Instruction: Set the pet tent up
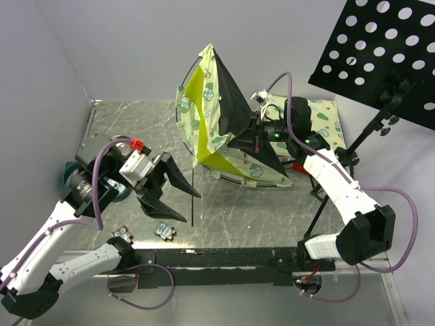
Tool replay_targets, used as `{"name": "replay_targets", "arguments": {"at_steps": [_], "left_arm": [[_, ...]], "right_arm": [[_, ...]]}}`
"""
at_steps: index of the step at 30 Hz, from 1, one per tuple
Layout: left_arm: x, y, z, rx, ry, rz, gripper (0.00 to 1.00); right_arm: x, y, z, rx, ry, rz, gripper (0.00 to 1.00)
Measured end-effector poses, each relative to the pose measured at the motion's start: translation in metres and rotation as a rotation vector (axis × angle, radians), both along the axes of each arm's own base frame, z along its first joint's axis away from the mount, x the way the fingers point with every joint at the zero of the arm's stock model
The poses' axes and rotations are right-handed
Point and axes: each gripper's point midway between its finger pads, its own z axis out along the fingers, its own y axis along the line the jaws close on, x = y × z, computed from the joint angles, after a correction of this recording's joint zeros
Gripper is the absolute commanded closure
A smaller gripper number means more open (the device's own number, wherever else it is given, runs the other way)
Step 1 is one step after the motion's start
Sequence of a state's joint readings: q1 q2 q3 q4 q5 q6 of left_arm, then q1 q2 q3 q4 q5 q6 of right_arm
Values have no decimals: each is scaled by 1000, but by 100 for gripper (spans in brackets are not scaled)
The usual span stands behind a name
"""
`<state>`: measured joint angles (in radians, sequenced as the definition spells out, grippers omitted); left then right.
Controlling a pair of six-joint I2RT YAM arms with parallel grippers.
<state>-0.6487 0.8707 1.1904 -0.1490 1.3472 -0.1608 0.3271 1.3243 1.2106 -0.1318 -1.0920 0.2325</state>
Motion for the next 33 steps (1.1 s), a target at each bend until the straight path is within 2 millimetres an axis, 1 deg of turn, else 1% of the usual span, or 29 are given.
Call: {"name": "replay_targets", "arguments": {"at_steps": [4, 9, 12, 17, 22, 25, 28, 30, 33], "left_arm": [[-1, -10, 4, -9, 5, -37, 46], [-5, -22, 10, -18, 3, -78, 49], [-7, -23, 12, -21, -13, -76, 62], [-8, -23, 13, -28, -33, -62, 72], [-8, -22, 17, -54, -65, -54, 98], [-9, -22, 25, -88, -93, -54, 99], [-7, -22, 31, -93, -69, -35, 99], [0, -23, 30, -77, -23, -4, 99], [20, -25, 17, -19, 90, 60, 99]], "right_arm": [[0, 0, 2, -4, -11, 1, 100], [1, 0, 14, 0, -51, 2, 100], [2, 0, 15, 0, -57, 2, 100], [1, -1, 13, -6, -55, 3, 100], [0, -1, 11, -10, -45, 6, 100], [-2, 0, 9, -14, -33, 13, 100], [-5, 2, 9, -14, -27, 20, 100], [-7, 4, 10, -9, -16, 25, 100], [-11, 10, 14, 5, 1, 34, 100]]}}
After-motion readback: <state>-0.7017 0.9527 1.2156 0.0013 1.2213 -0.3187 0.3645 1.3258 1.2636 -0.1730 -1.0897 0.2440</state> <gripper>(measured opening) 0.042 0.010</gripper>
